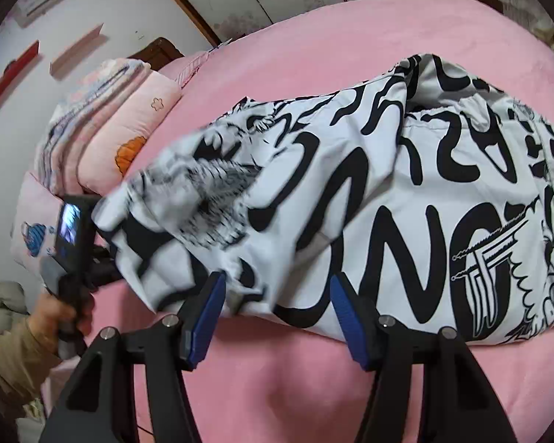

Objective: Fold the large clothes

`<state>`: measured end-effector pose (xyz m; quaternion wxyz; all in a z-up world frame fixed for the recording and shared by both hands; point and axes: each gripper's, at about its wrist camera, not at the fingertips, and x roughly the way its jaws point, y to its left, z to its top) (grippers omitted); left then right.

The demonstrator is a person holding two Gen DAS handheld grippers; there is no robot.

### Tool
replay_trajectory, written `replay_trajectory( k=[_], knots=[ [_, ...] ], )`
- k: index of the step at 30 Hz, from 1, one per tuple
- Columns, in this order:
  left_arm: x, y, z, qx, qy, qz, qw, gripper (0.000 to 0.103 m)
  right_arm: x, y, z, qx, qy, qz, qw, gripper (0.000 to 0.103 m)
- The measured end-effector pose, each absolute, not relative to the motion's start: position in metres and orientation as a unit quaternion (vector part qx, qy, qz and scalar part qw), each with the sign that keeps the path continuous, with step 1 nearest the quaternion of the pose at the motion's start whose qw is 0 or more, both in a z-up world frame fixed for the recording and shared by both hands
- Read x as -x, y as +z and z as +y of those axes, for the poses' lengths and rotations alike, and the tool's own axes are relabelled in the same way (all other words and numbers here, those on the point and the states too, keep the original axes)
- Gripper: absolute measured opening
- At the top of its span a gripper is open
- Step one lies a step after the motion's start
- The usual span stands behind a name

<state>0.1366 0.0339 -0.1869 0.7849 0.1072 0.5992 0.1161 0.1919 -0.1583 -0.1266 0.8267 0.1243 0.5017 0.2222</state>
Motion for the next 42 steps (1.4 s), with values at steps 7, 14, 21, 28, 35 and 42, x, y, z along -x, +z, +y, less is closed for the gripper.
replay_trajectory(
  k=[7,14,21,28,35,42],
  knots=[
    [-0.167,-0.204,0.026,-0.186,0.159,0.585,0.773,0.078,-0.2,-0.138,-0.167,-0.143,0.214,0.511,0.82,0.059],
    [-0.194,-0.199,0.021,-0.205,0.175,0.564,0.781,0.088,-0.202,-0.138,-0.165,-0.136,0.211,0.503,0.827,0.059],
    [-0.226,-0.187,0.05,-0.112,0.202,0.545,0.806,0.088,-0.205,-0.141,-0.165,-0.142,0.219,0.504,0.824,0.059],
    [-0.234,-0.16,0.068,0.015,0.132,0.537,0.833,0.085,-0.219,-0.154,-0.157,-0.142,0.22,0.516,0.816,0.059],
    [-0.215,-0.147,0.046,0.168,-0.099,0.565,0.802,0.084,-0.232,-0.164,-0.151,-0.165,0.233,0.52,0.805,0.059],
    [-0.214,-0.191,-0.009,0.096,-0.102,0.633,0.761,0.084,-0.24,-0.167,-0.146,-0.171,0.237,0.522,0.801,0.059]
  ],
)
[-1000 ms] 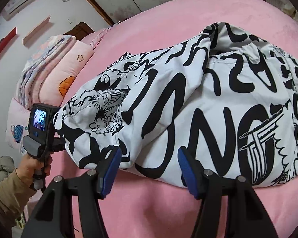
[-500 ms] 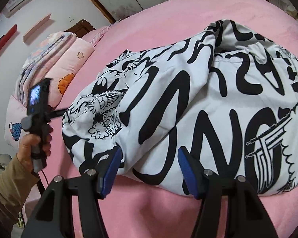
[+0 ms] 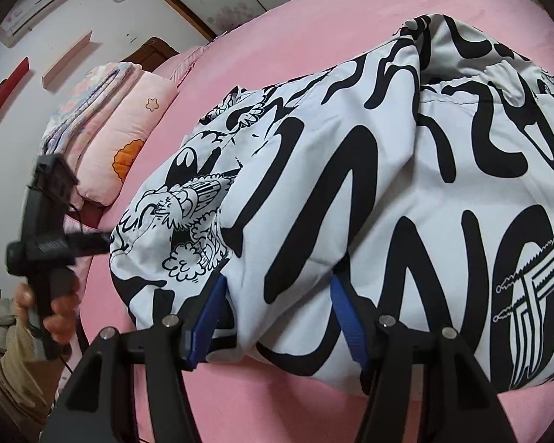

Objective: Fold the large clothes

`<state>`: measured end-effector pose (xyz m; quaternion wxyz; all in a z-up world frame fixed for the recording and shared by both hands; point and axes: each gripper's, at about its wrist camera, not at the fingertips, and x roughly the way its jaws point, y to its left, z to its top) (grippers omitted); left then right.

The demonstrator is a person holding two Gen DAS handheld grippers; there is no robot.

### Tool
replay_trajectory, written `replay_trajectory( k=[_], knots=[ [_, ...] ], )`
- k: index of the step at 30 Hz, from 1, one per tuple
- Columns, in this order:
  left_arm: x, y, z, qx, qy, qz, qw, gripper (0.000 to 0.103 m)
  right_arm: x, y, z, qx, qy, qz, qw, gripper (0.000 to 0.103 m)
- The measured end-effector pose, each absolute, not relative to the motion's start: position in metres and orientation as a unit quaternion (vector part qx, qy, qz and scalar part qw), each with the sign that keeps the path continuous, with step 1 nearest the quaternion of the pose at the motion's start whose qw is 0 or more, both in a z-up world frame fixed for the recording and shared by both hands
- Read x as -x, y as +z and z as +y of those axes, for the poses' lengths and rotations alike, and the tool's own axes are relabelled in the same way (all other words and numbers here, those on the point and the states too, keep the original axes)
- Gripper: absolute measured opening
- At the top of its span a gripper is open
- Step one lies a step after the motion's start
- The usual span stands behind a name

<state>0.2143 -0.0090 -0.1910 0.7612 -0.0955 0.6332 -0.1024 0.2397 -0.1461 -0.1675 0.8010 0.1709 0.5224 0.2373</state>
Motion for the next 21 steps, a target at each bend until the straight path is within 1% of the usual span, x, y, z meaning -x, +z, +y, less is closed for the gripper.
replay_trajectory(
  k=[2,4,5,6,7,8,9,10,12,14,15,17,19,21],
  knots=[
    [-0.217,-0.201,-0.016,0.105,-0.112,0.642,0.751,0.084,-0.24,-0.168,-0.147,-0.173,0.239,0.523,0.8,0.06],
    [-0.219,-0.201,-0.026,0.115,-0.133,0.636,0.752,0.084,-0.242,-0.169,-0.144,-0.169,0.24,0.524,0.8,0.061],
    [-0.22,-0.198,-0.033,0.108,-0.143,0.627,0.758,0.078,-0.242,-0.168,-0.143,-0.165,0.24,0.523,0.801,0.061],
    [-0.22,-0.195,-0.041,0.098,-0.157,0.617,0.764,0.07,-0.243,-0.168,-0.141,-0.161,0.242,0.521,0.803,0.06],
    [-0.22,-0.194,-0.048,0.094,-0.174,0.611,0.767,0.039,-0.243,-0.167,-0.139,-0.156,0.242,0.518,0.805,0.055],
    [-0.222,-0.192,-0.057,0.086,-0.188,0.606,0.768,0.0,-0.244,-0.166,-0.137,-0.15,0.241,0.516,0.808,0.035],
    [-0.224,-0.19,-0.062,0.079,-0.192,0.601,0.772,0.003,-0.245,-0.166,-0.135,-0.146,0.245,0.514,0.809,0.016],
    [-0.226,-0.186,-0.066,0.078,-0.193,0.583,0.785,0.001,-0.248,-0.164,-0.132,-0.141,0.252,0.513,0.808,0.003],
    [-0.23,-0.174,-0.07,0.092,-0.21,0.539,0.81,0.001,-0.252,-0.153,-0.129,-0.122,0.252,0.495,0.823,0.003],
    [-0.233,-0.159,-0.06,0.142,-0.242,0.479,0.832,0.001,-0.253,-0.129,-0.128,-0.088,0.242,0.447,0.857,0.003],
    [-0.232,-0.152,-0.051,0.169,-0.253,0.438,0.846,0.001,-0.254,-0.114,-0.131,-0.086,0.241,0.417,0.872,0.003],
    [-0.233,-0.152,-0.035,0.207,-0.257,0.385,0.862,0.001,-0.258,-0.091,-0.146,-0.096,0.227,0.361,0.9,0.003],
    [-0.239,-0.169,-0.023,0.234,-0.242,0.386,0.859,0.001,-0.266,-0.088,-0.158,-0.093,0.2,0.342,0.913,0.003],
    [-0.244,-0.199,-0.016,0.23,-0.21,0.422,0.852,0.001,-0.279,-0.107,-0.17,-0.111,0.186,0.373,0.902,0.003]
  ],
)
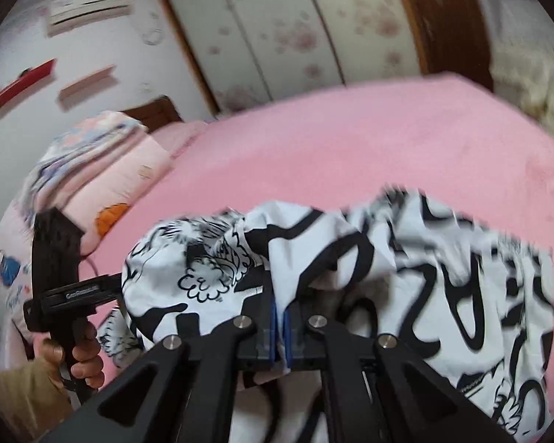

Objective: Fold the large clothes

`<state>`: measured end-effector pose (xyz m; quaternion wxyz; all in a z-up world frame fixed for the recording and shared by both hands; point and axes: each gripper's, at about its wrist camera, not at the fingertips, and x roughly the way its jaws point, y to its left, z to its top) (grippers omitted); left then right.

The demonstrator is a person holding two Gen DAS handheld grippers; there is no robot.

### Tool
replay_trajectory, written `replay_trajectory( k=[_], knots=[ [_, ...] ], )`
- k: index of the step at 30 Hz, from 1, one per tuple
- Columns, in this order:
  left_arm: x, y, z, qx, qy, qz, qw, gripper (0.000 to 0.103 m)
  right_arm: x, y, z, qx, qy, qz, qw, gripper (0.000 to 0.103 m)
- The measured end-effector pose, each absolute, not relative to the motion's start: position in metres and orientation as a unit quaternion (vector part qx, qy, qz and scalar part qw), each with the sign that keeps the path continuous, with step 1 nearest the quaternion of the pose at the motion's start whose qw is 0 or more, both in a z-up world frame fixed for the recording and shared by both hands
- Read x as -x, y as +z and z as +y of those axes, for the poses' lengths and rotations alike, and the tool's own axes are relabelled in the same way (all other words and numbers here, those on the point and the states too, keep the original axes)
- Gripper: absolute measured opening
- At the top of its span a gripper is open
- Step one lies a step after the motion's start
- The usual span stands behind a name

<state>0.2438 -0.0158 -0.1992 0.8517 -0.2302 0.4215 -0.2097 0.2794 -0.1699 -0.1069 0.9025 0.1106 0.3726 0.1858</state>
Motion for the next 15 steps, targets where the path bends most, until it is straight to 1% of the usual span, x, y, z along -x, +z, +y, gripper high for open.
replay_trajectory(
  k=[3,4,6,9,10,11,13,15],
  knots=[
    [-0.241,-0.235,-0.013,0.209,-0.186,0.468,0.838,0.003,-0.289,-0.156,-0.166,-0.09,0.171,0.453,0.871,0.004],
    [-0.236,-0.237,-0.011,0.209,-0.186,0.468,0.838,0.005,-0.286,-0.172,-0.164,-0.086,0.171,0.474,0.86,0.008],
    [-0.231,-0.237,-0.006,0.215,-0.19,0.473,0.833,0.006,-0.278,-0.184,-0.163,-0.086,0.169,0.48,0.857,0.011],
    [-0.23,-0.225,-0.001,0.197,-0.174,0.491,0.831,0.016,-0.273,-0.179,-0.166,-0.098,0.169,0.482,0.854,0.024],
    [-0.232,-0.222,0.0,0.186,-0.166,0.496,0.832,0.022,-0.273,-0.177,-0.166,-0.098,0.166,0.486,0.852,0.028],
    [-0.23,-0.214,0.0,0.173,-0.156,0.5,0.834,0.027,-0.273,-0.175,-0.167,-0.097,0.163,0.488,0.852,0.029],
    [-0.223,-0.196,0.001,0.147,-0.144,0.499,0.842,0.034,-0.268,-0.163,-0.173,-0.092,0.157,0.485,0.856,0.029],
    [-0.221,-0.17,0.001,0.125,-0.131,0.48,0.858,0.038,-0.258,-0.142,-0.176,-0.081,0.155,0.466,0.867,0.029]
  ],
)
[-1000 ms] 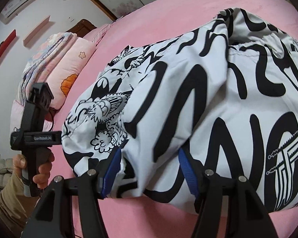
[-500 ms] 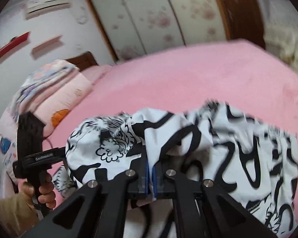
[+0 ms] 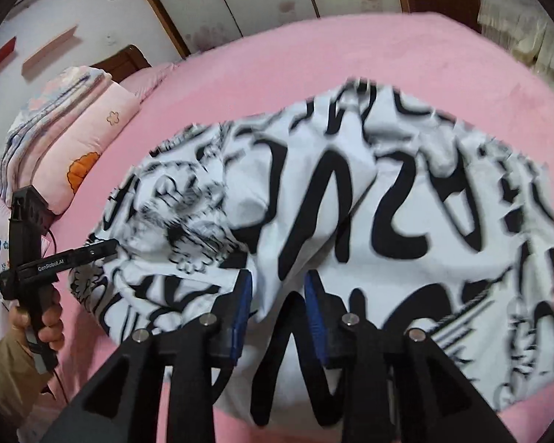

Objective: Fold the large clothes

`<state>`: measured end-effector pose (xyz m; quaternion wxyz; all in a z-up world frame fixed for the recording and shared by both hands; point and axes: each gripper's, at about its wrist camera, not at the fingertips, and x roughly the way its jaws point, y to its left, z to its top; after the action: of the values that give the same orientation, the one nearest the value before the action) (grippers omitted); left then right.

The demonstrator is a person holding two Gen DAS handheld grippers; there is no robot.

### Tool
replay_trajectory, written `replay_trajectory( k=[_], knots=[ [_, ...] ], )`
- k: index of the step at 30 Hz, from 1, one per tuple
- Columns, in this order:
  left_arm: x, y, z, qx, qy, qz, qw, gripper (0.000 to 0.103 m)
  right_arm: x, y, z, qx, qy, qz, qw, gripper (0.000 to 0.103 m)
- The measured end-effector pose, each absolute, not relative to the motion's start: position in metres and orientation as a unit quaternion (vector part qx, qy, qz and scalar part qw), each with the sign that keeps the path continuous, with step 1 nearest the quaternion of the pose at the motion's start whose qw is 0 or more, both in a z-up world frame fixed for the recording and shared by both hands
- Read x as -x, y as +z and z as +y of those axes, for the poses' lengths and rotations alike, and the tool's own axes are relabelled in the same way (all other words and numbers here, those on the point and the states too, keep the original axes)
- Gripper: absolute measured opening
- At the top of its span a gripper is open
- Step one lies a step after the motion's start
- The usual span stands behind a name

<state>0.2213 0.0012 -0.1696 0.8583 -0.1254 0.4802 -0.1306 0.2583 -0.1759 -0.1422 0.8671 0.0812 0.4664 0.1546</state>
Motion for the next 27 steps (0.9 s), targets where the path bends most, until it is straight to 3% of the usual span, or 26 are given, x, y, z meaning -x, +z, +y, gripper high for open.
replay_trajectory(
  k=[5,12,15,20,27],
  knots=[
    [-0.233,-0.124,-0.026,0.121,-0.128,0.424,0.888,0.058,-0.255,-0.102,-0.16,-0.043,0.134,0.396,0.908,0.029],
    [-0.286,-0.146,-0.101,0.144,-0.138,0.44,0.876,0.057,-0.314,-0.106,-0.108,-0.032,0.129,0.393,0.91,0.029],
    [-0.288,-0.183,-0.119,0.091,-0.102,0.478,0.868,0.04,-0.33,-0.13,-0.113,-0.033,0.105,0.42,0.901,0.029],
    [-0.273,-0.225,-0.099,0.093,-0.111,0.495,0.856,0.04,-0.316,-0.184,-0.15,-0.039,0.092,0.463,0.881,0.021],
    [-0.267,-0.224,-0.099,0.089,-0.103,0.493,0.859,0.04,-0.301,-0.19,-0.154,-0.04,0.084,0.452,0.887,0.022]
  ],
)
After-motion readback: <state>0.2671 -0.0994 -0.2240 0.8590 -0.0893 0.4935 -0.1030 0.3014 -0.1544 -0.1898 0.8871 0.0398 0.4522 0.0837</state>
